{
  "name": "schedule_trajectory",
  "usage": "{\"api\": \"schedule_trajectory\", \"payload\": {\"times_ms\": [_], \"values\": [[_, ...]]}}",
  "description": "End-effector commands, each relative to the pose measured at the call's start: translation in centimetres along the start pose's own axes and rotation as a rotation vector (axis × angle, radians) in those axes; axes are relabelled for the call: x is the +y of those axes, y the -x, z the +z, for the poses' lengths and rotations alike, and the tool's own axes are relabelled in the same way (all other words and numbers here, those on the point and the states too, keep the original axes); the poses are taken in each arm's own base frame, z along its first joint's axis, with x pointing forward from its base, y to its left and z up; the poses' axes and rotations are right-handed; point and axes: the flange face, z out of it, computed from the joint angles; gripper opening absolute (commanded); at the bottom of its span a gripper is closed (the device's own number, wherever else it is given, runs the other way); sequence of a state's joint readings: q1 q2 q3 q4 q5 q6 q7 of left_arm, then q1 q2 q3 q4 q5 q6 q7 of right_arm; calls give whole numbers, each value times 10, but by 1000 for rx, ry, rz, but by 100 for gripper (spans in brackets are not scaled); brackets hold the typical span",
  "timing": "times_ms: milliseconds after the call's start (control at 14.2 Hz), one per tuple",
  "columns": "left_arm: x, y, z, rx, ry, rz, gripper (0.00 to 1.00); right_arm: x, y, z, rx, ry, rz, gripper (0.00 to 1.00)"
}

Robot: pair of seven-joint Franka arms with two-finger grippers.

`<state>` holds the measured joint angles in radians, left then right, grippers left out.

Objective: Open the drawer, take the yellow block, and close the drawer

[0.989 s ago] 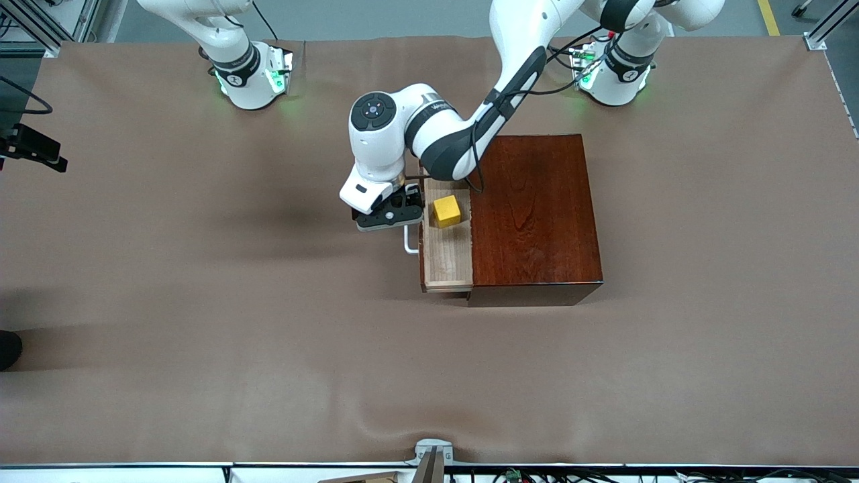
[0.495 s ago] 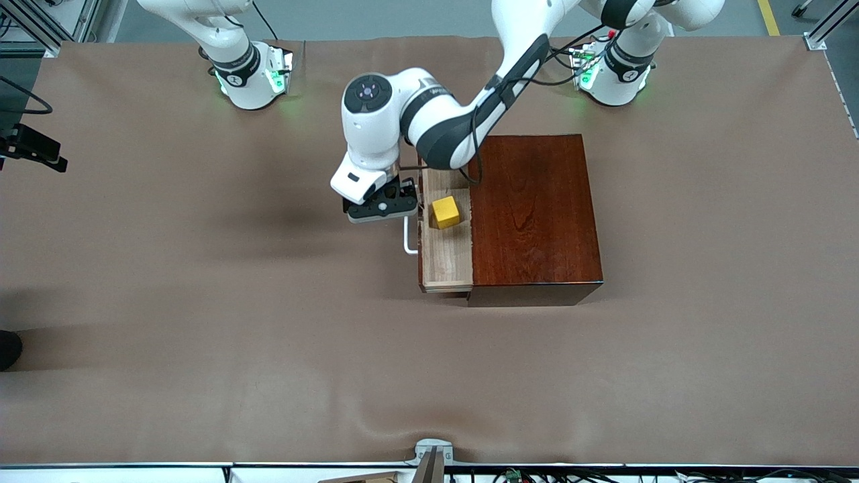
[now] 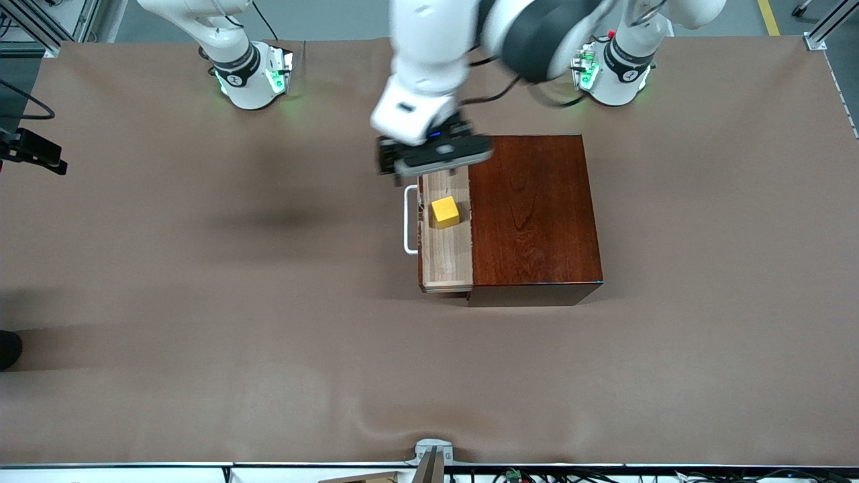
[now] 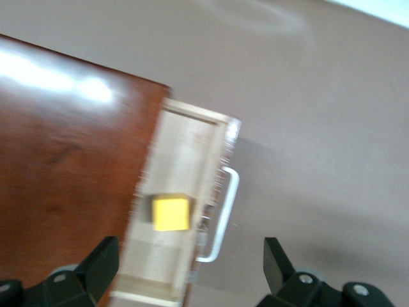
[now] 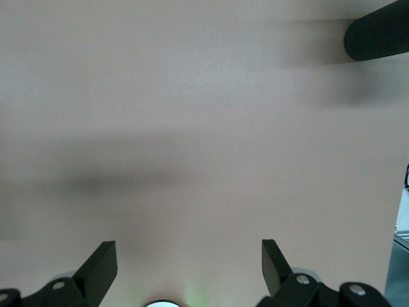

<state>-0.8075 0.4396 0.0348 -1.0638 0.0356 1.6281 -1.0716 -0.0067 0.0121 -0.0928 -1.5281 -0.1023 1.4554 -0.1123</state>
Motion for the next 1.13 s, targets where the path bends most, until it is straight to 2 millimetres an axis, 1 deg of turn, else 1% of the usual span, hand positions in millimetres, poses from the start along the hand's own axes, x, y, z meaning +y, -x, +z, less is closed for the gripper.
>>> {"api": "schedule_trajectory", "payload": {"times_ms": [0,71,141,212,283,424,495,565,707,848,918,989,1060], "values": [[-58,-34,-33,-5,-62,10,100,-5,-7,-1,-3,36,-13,100],[-80,-48,-46,-15,-79,19,100,-6,-7,-10,14,42,-10,100],[-101,-62,-58,-18,-84,37,100,-9,-10,-11,20,45,-16,100],[-124,-76,-67,-30,-99,62,100,-8,-15,-10,22,42,-12,100],[-146,-89,-77,-37,-105,85,100,-10,-16,-14,30,40,-14,100],[-195,-111,-91,-53,-117,123,100,-12,-21,-8,20,36,-16,100],[-218,-121,-93,-62,-122,149,100,-16,-25,-3,12,38,-23,100],[-234,-127,-94,-70,-126,171,100,-21,-31,3,2,36,-25,100],[-268,-138,-93,-89,-135,185,100,-32,-36,2,8,36,22,100],[-307,-147,-88,-111,-143,207,100,-42,-39,1,24,-52,26,100],[-321,-148,-87,-117,-143,223,100,-42,-44,8,16,-90,32,100],[-335,-149,-84,-127,-146,225,100,-43,-48,8,19,-106,38,100],[-352,-148,-83,-129,-145,230,100,-48,-51,5,24,-106,28,100]]}}
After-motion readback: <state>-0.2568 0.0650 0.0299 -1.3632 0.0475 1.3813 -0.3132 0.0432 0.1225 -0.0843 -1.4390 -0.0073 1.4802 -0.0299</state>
